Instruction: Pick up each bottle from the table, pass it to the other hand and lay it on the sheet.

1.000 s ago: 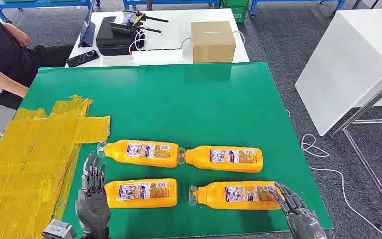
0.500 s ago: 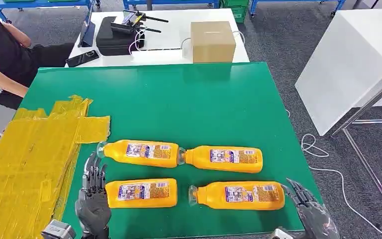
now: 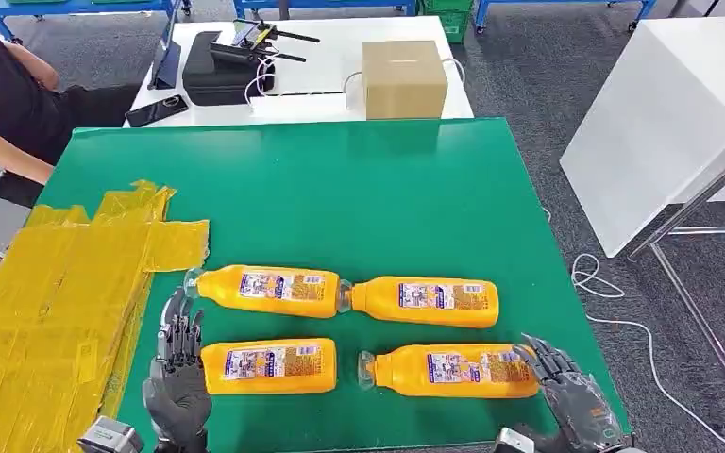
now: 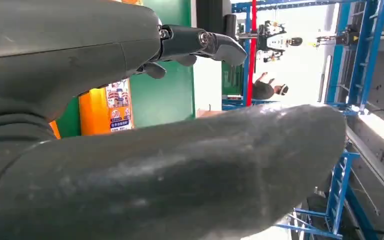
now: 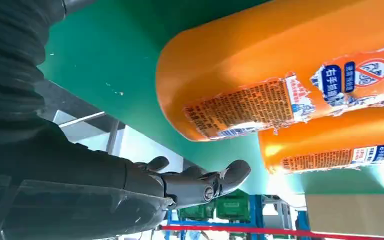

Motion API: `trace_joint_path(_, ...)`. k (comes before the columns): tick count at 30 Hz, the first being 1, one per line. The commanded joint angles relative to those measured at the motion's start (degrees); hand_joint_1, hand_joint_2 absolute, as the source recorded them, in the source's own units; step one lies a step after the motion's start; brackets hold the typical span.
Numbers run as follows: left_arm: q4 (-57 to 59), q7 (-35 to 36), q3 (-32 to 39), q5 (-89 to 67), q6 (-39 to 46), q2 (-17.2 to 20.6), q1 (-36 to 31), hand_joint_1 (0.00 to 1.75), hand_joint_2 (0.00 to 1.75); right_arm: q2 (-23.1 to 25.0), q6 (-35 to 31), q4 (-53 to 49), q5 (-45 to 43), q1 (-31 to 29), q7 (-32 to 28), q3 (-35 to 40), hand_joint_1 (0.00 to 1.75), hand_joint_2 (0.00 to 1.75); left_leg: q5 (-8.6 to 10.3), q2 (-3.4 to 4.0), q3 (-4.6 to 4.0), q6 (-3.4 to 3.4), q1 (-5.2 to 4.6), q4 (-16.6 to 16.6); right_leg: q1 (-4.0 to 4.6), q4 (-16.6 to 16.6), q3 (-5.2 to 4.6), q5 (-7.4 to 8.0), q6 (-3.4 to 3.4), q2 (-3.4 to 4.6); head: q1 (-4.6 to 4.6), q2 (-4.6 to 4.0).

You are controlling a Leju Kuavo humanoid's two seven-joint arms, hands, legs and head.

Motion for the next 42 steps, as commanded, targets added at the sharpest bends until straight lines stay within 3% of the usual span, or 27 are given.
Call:
trace_joint_path(1,1.4,-0.1,0.2,0.2,0.0,0.6,-0.9,0.00,0.00,3.4,0.5,4.1,-0.1,-2.2,-0.2,-1.2,0.00,1.75,-0.02,-0.02,0.20,-0.05,0.04,-0.1,0.04,-0.1,0.20,0.00,0.02,-0.03,0.00,0.00)
trace_joint_path(14,2.1,-0.1,0.2,0.1,-0.8,0.6,-1.5,0.00,0.00,8.3,3.5,10.0,5.4,-7.0,-2.1,0.4,0.00,1.75,0.00,0.00,0.27,-0.10,0.11,-0.2,0.10,-0.2,0.29,0.04,0.00,0.00,0.00,0.00)
trace_joint_path(33,2.8,-0.1,0.0,0.1,-1.2,0.9,-2.7,0.00,0.00,9.5,7.4,16.5,8.8,-10.1,-2.1,3.9,0.00,1.75,0.02,0.04,0.24,-0.06,0.06,-0.1,0.06,-0.2,0.24,0.04,0.00,0.01,0.00,0.00)
trace_joint_path(34,2.8,-0.1,0.0,0.2,-1.3,1.0,-2.8,0.00,0.00,9.1,8.0,16.7,8.9,-9.9,-2.1,4.3,0.07,1.75,0.01,0.02,0.32,-0.08,0.09,-0.2,0.08,-0.2,0.32,0.03,0.00,0.00,0.00,0.00)
trace_joint_path(36,2.9,-0.1,0.0,0.2,-1.2,1.0,-2.8,0.00,0.00,8.4,8.7,16.5,8.9,-9.3,-1.9,5.0,1.38,1.75,0.02,-0.04,0.31,-0.08,0.08,-0.2,0.08,-0.2,0.33,0.02,0.00,-0.05,0.00,0.00)
trace_joint_path(37,2.9,-0.1,-0.1,0.2,-1.2,1.0,-2.8,0.00,0.00,8.1,9.0,16.5,8.9,-9.0,-1.8,5.2,1.64,1.75,0.02,-0.07,0.36,-0.08,0.09,-0.2,0.09,-0.2,0.38,0.01,0.01,-0.08,0.00,0.00)
trace_joint_path(42,2.9,-0.1,-0.2,0.1,-1.1,0.9,-2.7,0.00,0.00,7.1,9.5,14.8,8.5,-8.0,-1.3,5.7,1.62,1.75,0.00,-0.13,0.51,-0.05,0.07,-0.1,0.10,-0.2,0.55,-0.03,0.02,-0.13,0.02,0.00)
